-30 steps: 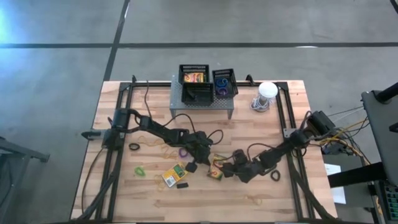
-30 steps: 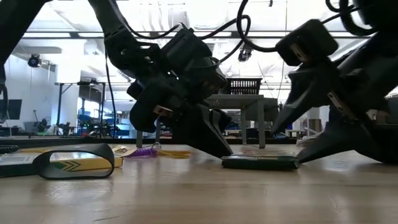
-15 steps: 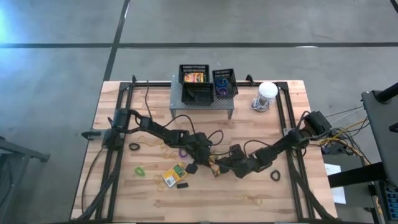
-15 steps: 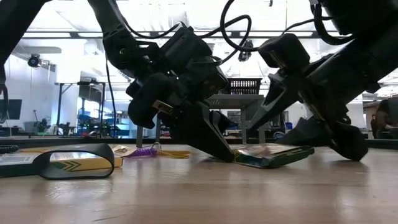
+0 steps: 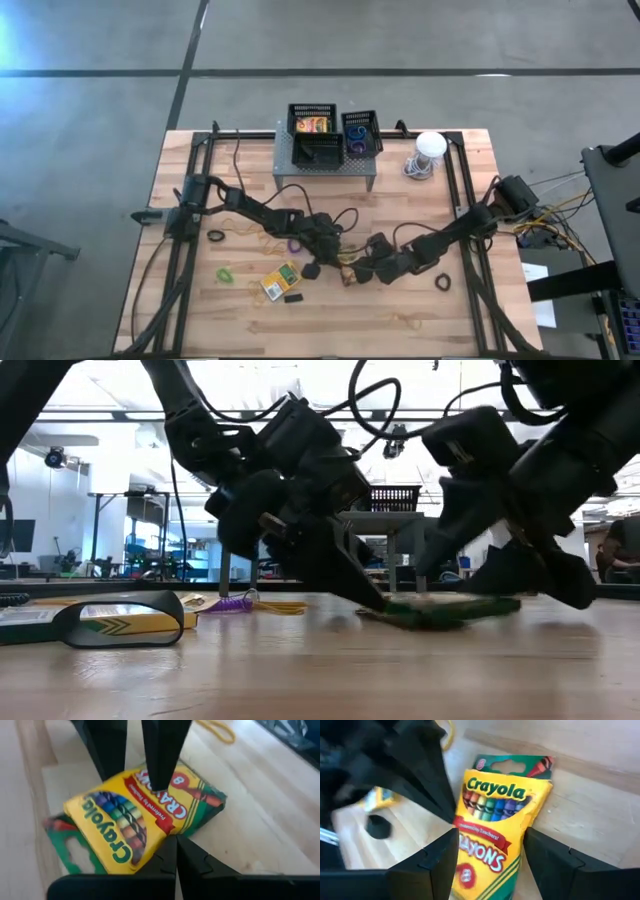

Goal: Pick & Place Office Desk Supplies
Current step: Put the crayon box in the top left black bin

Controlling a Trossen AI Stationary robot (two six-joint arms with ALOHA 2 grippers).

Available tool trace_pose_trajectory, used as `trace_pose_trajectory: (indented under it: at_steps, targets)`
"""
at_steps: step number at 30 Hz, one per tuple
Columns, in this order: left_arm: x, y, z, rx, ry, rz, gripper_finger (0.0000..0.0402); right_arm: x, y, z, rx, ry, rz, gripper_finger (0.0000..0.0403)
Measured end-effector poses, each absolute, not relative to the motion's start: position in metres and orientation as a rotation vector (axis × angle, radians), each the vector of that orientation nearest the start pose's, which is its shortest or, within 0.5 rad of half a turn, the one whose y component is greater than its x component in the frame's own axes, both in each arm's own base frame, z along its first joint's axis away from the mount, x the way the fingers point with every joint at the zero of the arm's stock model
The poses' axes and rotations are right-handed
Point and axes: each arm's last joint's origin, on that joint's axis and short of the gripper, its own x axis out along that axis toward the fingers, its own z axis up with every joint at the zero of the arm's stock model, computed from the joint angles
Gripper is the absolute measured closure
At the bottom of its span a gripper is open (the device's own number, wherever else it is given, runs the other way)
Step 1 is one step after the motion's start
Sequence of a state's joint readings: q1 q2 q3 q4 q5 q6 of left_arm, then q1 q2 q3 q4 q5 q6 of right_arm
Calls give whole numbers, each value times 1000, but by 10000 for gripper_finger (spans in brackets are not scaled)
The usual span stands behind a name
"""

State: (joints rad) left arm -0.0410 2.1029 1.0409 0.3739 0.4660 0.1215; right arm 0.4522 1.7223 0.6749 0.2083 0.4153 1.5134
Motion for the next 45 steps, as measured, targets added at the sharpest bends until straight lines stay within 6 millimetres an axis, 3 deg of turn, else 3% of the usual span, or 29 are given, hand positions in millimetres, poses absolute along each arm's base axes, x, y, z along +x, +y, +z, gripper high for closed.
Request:
trace_pose_trajectory:
  at_steps: [5, 13, 16, 21, 27, 32, 38, 41, 45]
  targets:
    - [398, -30, 89, -26, 625, -525, 396, 274, 120, 109, 1075, 606, -530, 221]
    - [398, -30, 89, -25, 632, -508, 396, 273, 118, 108, 1035, 592, -542, 345]
    - [398, -28, 103, -21, 625, -443, 396, 274, 119, 109, 1024, 584, -533, 383]
    - [388, -23, 144, 33, 630, -264, 396, 276, 120, 113, 993, 557, -529, 392]
    - [348, -31, 174, 81, 598, -86, 396, 274, 123, 131, 886, 390, -568, 394]
    - [306, -30, 169, 15, 509, -34, 396, 266, 127, 153, 767, 256, -591, 394]
    - [262, -25, 158, -83, 156, -29, 396, 255, 130, 180, 567, 74, -672, 394]
    - [251, -24, 160, -101, -18, -44, 391, 258, 129, 190, 507, 54, -657, 394]
    - [255, -25, 162, -72, -82, -56, 354, 268, 132, 204, 375, 32, -625, 394]
